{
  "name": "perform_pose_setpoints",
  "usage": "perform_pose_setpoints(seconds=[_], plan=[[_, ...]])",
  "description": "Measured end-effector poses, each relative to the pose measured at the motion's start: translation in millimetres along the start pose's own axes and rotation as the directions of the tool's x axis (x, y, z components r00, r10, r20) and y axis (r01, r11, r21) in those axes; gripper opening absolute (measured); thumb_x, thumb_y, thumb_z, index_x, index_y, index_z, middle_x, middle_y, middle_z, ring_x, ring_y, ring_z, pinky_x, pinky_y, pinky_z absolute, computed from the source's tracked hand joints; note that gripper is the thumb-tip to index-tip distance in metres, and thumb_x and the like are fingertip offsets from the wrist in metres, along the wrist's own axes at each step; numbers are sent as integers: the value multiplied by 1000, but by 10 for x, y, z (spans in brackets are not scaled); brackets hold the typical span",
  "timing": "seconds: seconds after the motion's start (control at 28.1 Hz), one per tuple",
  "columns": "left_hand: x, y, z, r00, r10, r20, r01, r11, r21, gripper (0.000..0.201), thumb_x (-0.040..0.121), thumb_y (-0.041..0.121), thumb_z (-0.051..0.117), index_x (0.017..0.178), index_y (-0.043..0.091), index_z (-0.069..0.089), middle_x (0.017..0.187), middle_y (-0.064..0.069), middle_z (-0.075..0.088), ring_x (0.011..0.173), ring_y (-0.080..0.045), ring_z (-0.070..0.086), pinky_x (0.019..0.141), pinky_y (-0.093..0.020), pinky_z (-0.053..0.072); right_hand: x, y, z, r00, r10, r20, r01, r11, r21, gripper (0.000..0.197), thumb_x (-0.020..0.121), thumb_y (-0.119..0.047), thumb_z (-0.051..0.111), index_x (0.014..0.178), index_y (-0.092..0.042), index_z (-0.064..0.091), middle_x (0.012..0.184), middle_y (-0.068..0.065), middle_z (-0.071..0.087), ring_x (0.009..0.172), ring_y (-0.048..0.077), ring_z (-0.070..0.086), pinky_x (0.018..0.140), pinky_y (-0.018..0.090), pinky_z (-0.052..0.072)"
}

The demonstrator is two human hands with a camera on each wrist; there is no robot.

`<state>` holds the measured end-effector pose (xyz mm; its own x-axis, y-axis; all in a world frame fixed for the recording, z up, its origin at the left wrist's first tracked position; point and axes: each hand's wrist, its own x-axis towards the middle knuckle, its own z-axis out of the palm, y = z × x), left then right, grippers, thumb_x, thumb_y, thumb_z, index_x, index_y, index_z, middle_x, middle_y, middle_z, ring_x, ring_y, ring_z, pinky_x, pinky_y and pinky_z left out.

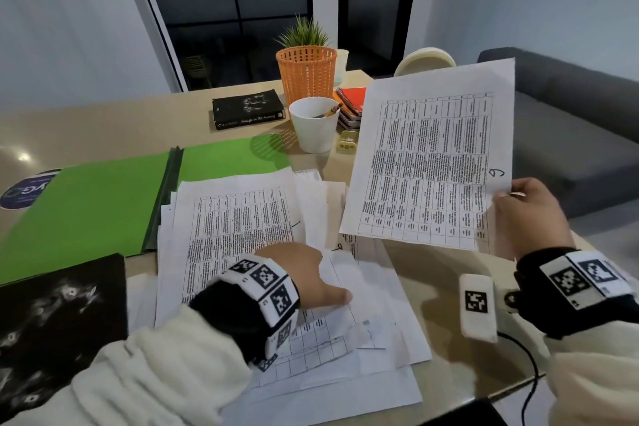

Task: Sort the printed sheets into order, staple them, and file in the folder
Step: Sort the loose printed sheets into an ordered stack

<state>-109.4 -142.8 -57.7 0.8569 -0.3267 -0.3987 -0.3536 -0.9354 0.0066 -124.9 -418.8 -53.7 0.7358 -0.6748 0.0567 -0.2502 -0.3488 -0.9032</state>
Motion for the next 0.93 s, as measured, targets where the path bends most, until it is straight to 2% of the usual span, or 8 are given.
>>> perform_pose_setpoints(seconds=[0.04, 0.14, 0.32, 0.46, 0.53, 0.68, 0.82, 0.93], plan=[[-3, 25, 17, 1000, -1, 9, 1, 1000, 18, 58, 71, 80, 45, 91, 26, 47, 108, 4, 59, 88, -20, 50, 69, -30, 38, -5, 1, 7, 1000, 1, 7, -1, 1000, 7, 18, 93, -12, 44, 106, -11, 56, 92, 6, 61, 77, 23, 55, 69, 29, 41], [15, 80, 62, 1000, 10, 16, -11, 997, 73, 70, 67, 83, 44, 102, 23, 56, 106, 4, 61, 95, -20, 56, 68, -29, 38, -9, 2, 38, 999, -1, 35, 0, 1000, 25, 18, 93, -12, 44, 106, -11, 57, 92, 7, 62, 68, 16, 54, 60, 26, 41], [46, 90, 65, 1000, 10, -4, -9, 996, 87, 64, 73, 76, 44, 103, 22, 60, 104, 3, 62, 94, -20, 58, 68, -27, 39, 3, 13, 38, 999, -2, 35, 1, 999, 47, 16, 93, -9, 44, 103, -13, 56, 90, 4, 60, 66, 11, 53, 56, 24, 38], [22, 120, 50, 1000, -12, -8, 13, 996, 90, 63, 68, 82, 44, 84, 23, 58, 88, 4, 61, 82, -18, 57, 64, -26, 40, 7, 41, 56, 999, 12, 49, -15, 997, 72, 16, 92, -7, 43, 98, -17, 55, 87, 1, 60, 66, 8, 54, 56, 22, 39], [16, 143, 51, 999, -28, -17, 30, 996, 90, 62, 67, 83, 44, 77, 23, 54, 85, 5, 61, 79, -18, 56, 60, -25, 38, 6, 61, 85, 998, 18, 60, -23, 996, 82, 16, 91, -8, 43, 96, -18, 55, 89, 2, 64, 70, 14, 58, 61, 25, 43], [30, 148, 68, 998, -34, -48, 38, 996, 82, 54, 72, 75, 45, 79, 23, 55, 91, 3, 64, 82, -19, 58, 57, -24, 35, 4, 81, 127, 997, 29, 66, -34, 996, 77, 16, 89, -9, 43, 95, -19, 55, 90, 4, 66, 75, 21, 61, 64, 27, 45], [36, 154, 78, 998, -39, -47, 43, 996, 81, 45, 74, 64, 47, 72, 20, 55, 77, 4, 59, 71, -17, 56, 53, -22, 35, -13, 78, 138, 998, 21, 62, -24, 999, 48, 16, 88, -11, 44, 96, -18, 56, 94, 7, 68, 81, 26, 62, 74, 34, 48], [43, 120, 69, 999, -35, -35, 36, 999, 30, 41, 75, 58, 45, 65, 19, 52, 68, 4, 54, 64, -16, 52, 53, -22, 35, -41, 68, 109, 997, 23, 75, -27, 998, 51, 20, 89, -8, 42, 99, -16, 57, 93, 6, 66, 77, 23, 60, 66, 29, 46]])
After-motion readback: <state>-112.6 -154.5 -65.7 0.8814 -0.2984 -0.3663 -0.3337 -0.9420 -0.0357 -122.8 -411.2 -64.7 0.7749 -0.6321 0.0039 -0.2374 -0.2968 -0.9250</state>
